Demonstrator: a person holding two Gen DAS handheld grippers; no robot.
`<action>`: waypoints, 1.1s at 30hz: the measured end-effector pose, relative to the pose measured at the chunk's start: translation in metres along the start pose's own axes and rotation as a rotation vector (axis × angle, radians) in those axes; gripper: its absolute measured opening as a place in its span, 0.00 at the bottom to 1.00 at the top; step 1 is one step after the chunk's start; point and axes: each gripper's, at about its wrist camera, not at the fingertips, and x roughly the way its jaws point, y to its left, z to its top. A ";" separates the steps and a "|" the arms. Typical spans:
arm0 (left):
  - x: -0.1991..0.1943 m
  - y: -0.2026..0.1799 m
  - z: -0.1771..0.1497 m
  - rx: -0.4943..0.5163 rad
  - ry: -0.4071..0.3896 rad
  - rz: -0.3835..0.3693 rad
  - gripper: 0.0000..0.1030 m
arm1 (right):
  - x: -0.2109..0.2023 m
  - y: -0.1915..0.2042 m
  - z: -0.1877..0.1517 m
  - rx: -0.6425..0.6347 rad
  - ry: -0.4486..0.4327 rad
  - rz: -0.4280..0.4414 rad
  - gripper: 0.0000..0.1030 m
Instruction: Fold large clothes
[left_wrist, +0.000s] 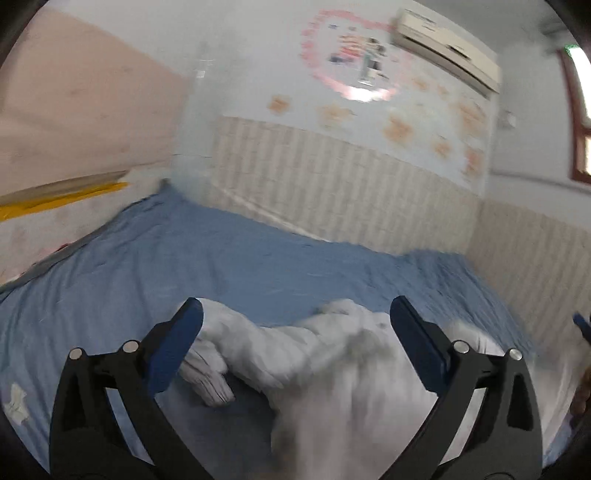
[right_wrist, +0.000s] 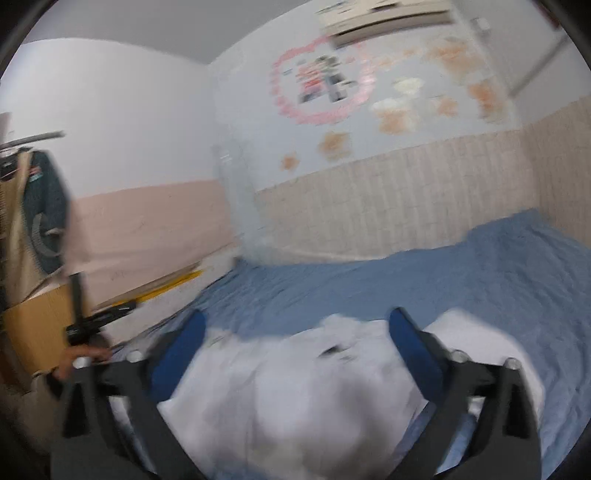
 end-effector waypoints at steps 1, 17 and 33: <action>-0.002 0.004 0.006 -0.011 -0.015 0.017 0.97 | 0.003 -0.015 0.005 0.031 -0.011 -0.023 0.97; 0.217 0.064 -0.071 0.031 0.533 0.286 0.97 | 0.168 -0.187 -0.064 0.228 0.443 -0.448 0.98; 0.291 0.054 -0.107 0.227 0.526 0.397 0.50 | 0.216 -0.260 -0.139 0.435 0.550 -0.459 0.03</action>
